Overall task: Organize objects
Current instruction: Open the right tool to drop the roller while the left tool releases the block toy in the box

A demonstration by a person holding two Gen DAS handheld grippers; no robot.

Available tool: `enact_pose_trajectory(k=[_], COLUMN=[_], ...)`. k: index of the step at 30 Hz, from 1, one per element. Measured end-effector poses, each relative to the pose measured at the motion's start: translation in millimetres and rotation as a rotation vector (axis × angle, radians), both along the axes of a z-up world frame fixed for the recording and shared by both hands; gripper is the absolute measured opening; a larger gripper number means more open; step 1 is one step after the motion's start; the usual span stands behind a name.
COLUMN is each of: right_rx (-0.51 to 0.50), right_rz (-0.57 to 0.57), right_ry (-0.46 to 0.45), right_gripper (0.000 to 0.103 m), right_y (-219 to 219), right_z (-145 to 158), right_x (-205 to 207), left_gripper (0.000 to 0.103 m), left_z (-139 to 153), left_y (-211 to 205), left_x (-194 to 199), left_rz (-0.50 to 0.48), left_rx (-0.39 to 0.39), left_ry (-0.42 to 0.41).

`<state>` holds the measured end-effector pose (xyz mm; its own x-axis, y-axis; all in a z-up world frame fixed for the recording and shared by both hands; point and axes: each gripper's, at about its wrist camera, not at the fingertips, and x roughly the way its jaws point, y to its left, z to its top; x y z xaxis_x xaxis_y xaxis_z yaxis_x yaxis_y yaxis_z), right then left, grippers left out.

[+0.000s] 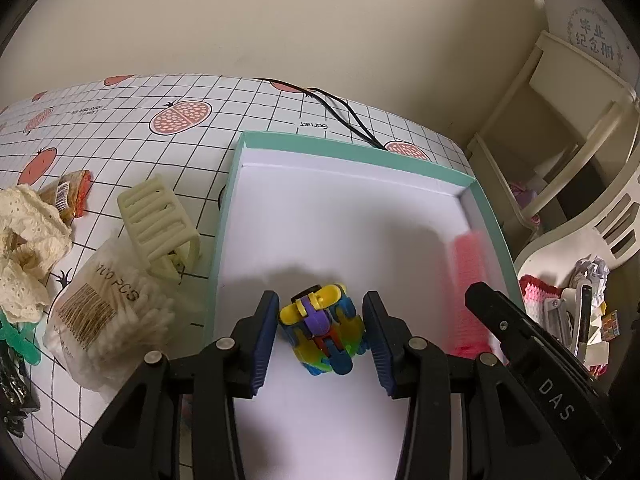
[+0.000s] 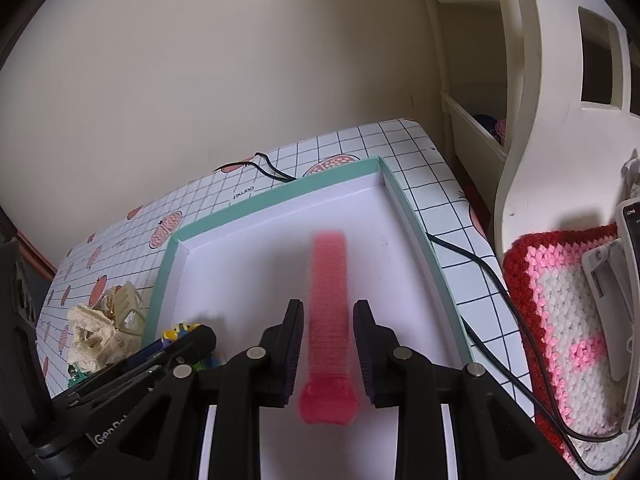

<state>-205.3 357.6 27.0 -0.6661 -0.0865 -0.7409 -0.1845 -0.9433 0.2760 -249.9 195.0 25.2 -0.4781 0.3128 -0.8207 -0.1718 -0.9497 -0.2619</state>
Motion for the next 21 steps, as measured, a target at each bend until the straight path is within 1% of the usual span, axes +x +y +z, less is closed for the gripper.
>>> enact_pose_trajectory(k=[6,14,16,21], right_rx=[0.002,0.011,0.021,0.038], right_rz=[0.008,0.024,0.031,0.03], right_ry=[0.004,0.03,0.031,0.014], right_gripper=[0.029,0.029,0.029,0.029], right_y=[-3.8,-11.3,-15.0,-19.4], right_z=[3.7,19.4,21.0,18.3], right_x=[0.4,5.4,5.9,5.6], left_gripper=[0.047,0.049,0.056,0.058], left_z=[6.0,21.8,25.7,28.1], left_y=[-2.4,-9.4,-11.0,-18.0], left_x=[1.1,5.8,7.1,8.2], left_rz=[-0.006,0.007,0.011,0.037], left_rx=[0.01,0.008,-0.001,-0.024], left_ry=[0.0,0.031,0.041,0.047])
